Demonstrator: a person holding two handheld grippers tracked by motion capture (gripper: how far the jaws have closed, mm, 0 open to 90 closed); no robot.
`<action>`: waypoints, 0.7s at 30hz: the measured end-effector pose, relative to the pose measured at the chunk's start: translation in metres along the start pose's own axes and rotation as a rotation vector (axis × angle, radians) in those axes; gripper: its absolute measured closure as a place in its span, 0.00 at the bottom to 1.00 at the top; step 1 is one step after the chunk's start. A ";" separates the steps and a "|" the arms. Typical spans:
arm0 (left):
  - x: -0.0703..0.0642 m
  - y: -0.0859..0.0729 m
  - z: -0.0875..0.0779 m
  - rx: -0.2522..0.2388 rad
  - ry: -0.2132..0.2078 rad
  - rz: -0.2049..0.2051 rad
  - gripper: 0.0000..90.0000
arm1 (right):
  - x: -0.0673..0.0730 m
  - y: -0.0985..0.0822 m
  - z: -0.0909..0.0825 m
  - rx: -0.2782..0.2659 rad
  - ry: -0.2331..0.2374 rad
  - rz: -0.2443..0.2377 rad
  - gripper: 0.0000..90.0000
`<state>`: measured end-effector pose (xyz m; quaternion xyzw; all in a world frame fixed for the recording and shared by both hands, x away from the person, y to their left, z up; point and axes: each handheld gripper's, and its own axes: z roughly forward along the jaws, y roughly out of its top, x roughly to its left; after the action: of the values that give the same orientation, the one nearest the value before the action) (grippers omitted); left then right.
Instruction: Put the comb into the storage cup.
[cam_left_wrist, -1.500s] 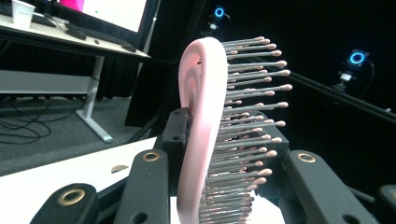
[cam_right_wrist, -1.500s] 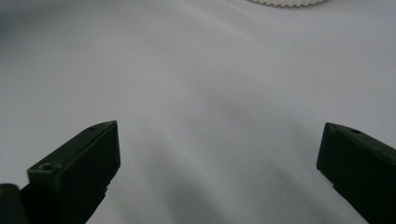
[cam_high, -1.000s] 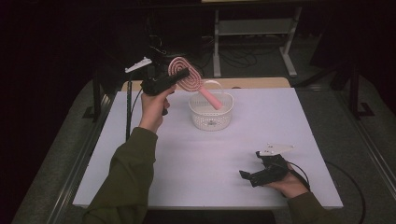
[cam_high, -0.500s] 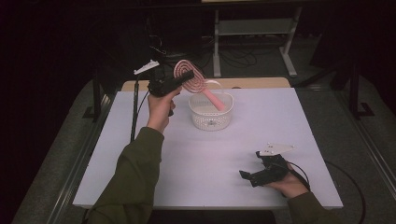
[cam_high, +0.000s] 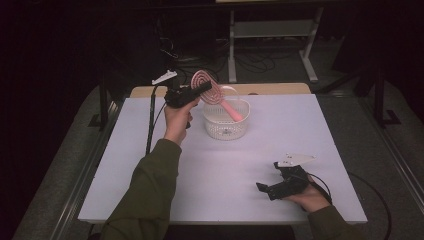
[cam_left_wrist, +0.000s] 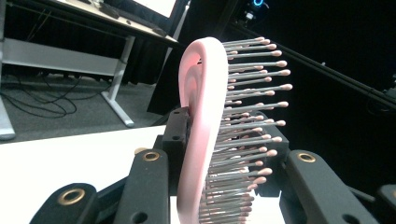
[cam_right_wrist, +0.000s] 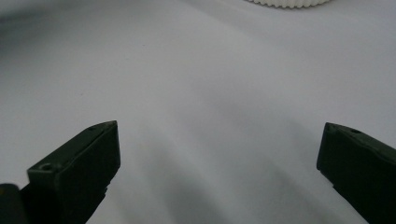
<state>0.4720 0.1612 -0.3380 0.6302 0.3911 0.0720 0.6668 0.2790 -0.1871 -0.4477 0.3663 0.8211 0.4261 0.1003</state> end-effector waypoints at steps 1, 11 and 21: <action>0.000 -0.001 0.000 -0.001 0.003 0.002 0.71 | 0.000 0.000 0.000 0.000 0.000 0.000 0.00; 0.004 -0.015 0.008 0.012 0.024 -0.006 0.71 | 0.000 0.000 0.000 -0.002 0.003 0.000 0.00; 0.004 -0.026 0.017 0.039 0.032 0.002 0.71 | 0.000 0.000 0.000 -0.002 0.005 -0.002 0.00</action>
<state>0.4746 0.1455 -0.3644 0.6423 0.4024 0.0755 0.6480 0.2788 -0.1873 -0.4472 0.3641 0.8214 0.4277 0.0991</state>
